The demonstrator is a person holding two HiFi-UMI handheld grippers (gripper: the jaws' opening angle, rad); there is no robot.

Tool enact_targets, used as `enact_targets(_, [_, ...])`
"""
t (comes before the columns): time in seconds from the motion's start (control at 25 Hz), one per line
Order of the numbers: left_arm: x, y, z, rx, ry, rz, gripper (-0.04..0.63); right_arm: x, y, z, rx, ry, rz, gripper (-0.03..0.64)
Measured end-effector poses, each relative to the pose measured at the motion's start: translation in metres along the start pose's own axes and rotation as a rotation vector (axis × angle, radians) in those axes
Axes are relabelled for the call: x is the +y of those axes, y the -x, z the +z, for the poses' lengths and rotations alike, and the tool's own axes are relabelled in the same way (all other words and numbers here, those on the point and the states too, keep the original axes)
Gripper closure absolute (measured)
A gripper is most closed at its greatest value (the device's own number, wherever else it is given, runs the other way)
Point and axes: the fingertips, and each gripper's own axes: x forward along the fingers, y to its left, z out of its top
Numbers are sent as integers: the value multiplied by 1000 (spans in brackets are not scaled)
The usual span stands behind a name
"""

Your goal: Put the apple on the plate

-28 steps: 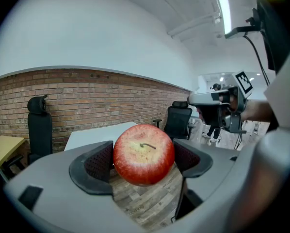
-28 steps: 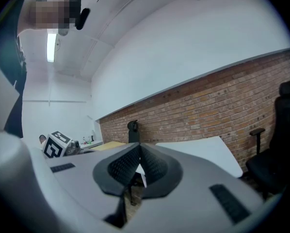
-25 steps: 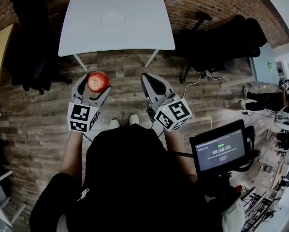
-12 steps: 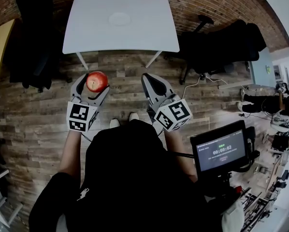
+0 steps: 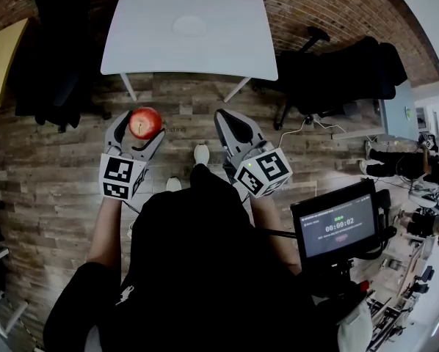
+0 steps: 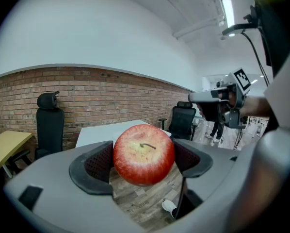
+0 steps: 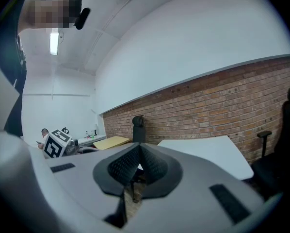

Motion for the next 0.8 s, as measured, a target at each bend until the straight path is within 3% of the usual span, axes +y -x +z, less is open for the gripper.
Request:
enact_targets(0.44, [-3, 10, -1, 36, -13, 17, 204, 4, 2, -1, -15, -20, 19, 614])
enact_targets(0.8, [-7, 4, 5, 11, -28, 24, 202, -3, -1, -2, -17, -21, 39, 614])
